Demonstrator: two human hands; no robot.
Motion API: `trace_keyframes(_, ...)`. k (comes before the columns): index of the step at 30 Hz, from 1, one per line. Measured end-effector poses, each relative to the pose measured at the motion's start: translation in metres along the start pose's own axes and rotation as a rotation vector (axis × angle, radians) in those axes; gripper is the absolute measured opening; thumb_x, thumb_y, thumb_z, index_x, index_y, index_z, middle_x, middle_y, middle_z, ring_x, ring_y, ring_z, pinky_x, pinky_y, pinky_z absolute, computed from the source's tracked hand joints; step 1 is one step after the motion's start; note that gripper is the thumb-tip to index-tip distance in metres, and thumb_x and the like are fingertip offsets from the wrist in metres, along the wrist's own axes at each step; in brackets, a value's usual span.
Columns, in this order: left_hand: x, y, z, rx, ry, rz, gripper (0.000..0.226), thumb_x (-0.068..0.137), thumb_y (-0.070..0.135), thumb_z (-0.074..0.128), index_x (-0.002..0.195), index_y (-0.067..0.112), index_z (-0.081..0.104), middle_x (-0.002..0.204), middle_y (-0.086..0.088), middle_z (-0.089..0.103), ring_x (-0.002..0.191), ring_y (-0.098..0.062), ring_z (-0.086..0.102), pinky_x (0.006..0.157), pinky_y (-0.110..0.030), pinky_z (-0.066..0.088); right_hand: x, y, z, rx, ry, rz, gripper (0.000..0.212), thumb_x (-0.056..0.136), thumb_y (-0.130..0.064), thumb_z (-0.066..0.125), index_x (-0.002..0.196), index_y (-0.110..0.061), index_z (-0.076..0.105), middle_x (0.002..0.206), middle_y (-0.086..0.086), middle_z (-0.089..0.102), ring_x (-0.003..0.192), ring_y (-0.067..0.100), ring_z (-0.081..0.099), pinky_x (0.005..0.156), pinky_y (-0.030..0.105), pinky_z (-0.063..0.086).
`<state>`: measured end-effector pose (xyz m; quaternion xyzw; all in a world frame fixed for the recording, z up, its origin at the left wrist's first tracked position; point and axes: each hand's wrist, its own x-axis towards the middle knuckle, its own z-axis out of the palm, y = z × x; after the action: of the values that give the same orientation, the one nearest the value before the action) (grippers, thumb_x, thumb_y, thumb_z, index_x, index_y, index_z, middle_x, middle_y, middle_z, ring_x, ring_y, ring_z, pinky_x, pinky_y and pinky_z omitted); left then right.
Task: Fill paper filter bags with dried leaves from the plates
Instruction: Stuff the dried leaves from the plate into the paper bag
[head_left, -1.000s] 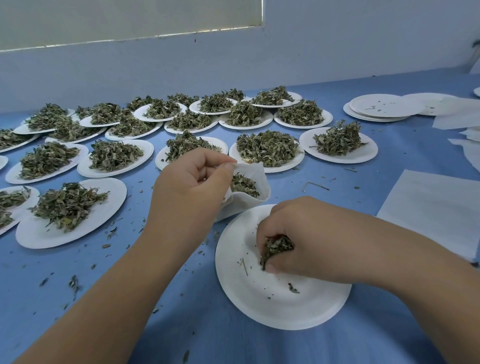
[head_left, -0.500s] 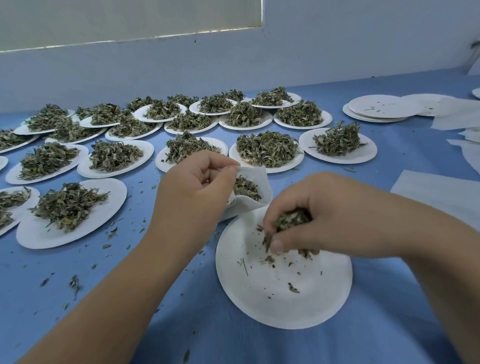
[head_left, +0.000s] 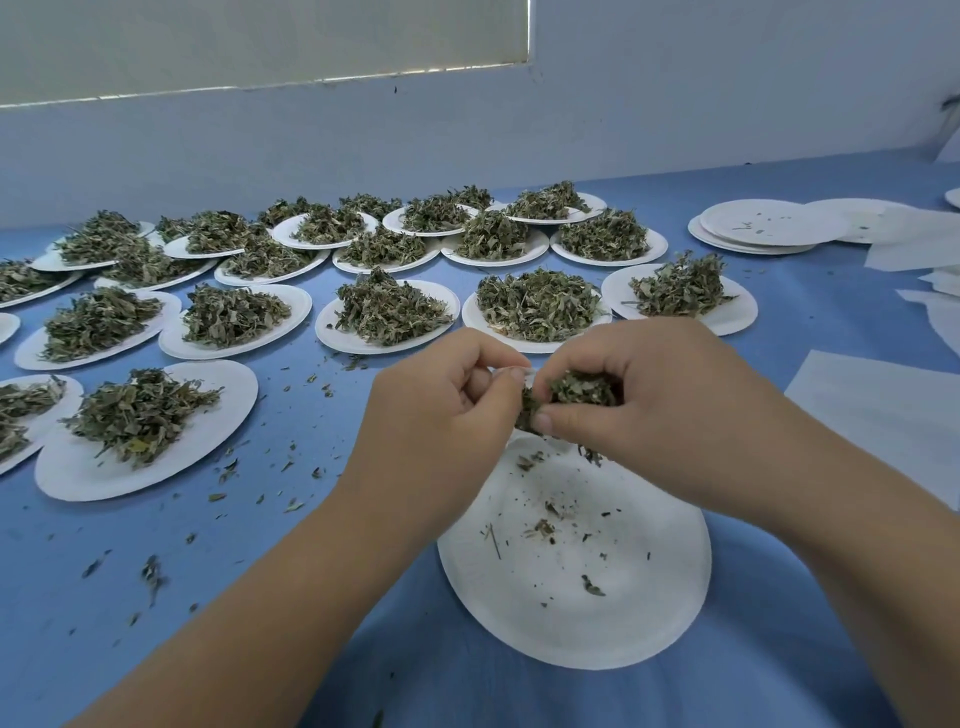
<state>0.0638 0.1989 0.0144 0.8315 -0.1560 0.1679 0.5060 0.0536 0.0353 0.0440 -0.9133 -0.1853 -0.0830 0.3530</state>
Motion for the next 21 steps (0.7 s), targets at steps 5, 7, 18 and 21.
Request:
trace_keyframes(5,-0.0008,0.0021,0.0021,-0.029,-0.021,-0.012,0.018,0.088,0.010,0.063,0.077,0.024,0.069,0.052,-0.005,0.051,0.043,-0.003,0.041,0.045,-0.008,0.031,0.0010,-0.0001,0.0068,-0.037,0.047,0.031,0.007,0.078,-0.032,0.075,0.083,-0.035,0.074,0.073,-0.009,0.066,0.074,0.002,0.055,0.064,0.024,0.044)
trace_keyframes(7,-0.0006,0.0028,0.0025,-0.034,-0.024,-0.016,0.020,0.089,0.011,0.063,0.077,0.026,0.068,0.054,-0.006,0.055,0.042,-0.003,0.040,0.044,-0.007,0.030,0.0016,-0.0002,0.0073,-0.055,0.030,0.043,0.013,0.076,-0.034,0.076,0.088,-0.038,0.075,0.075,-0.010,0.067,0.077,0.000,0.055,0.067,0.022,0.044)
trace_keyframes(18,0.0005,0.0014,0.0014,-0.057,-0.015,-0.054,0.018,0.089,0.013,0.063,0.076,0.025,0.067,0.053,-0.008,0.051,0.043,-0.003,0.038,0.042,-0.009,0.030,-0.0003,0.0019,0.0040,0.059,0.089,0.091,0.030,0.063,-0.032,0.083,0.082,-0.035,0.060,0.076,-0.016,0.065,0.067,0.000,0.063,0.060,0.021,0.053)
trace_keyframes(21,0.0003,0.0015,0.0015,-0.060,-0.029,-0.057,0.017,0.089,0.014,0.062,0.077,0.025,0.068,0.058,-0.011,0.055,0.043,-0.003,0.038,0.042,-0.009,0.030,-0.0006,0.0002,0.0058,-0.008,0.087,0.074,0.024,0.064,-0.032,0.084,0.077,-0.034,0.064,0.069,-0.016,0.066,0.066,-0.006,0.059,0.061,0.012,0.046)
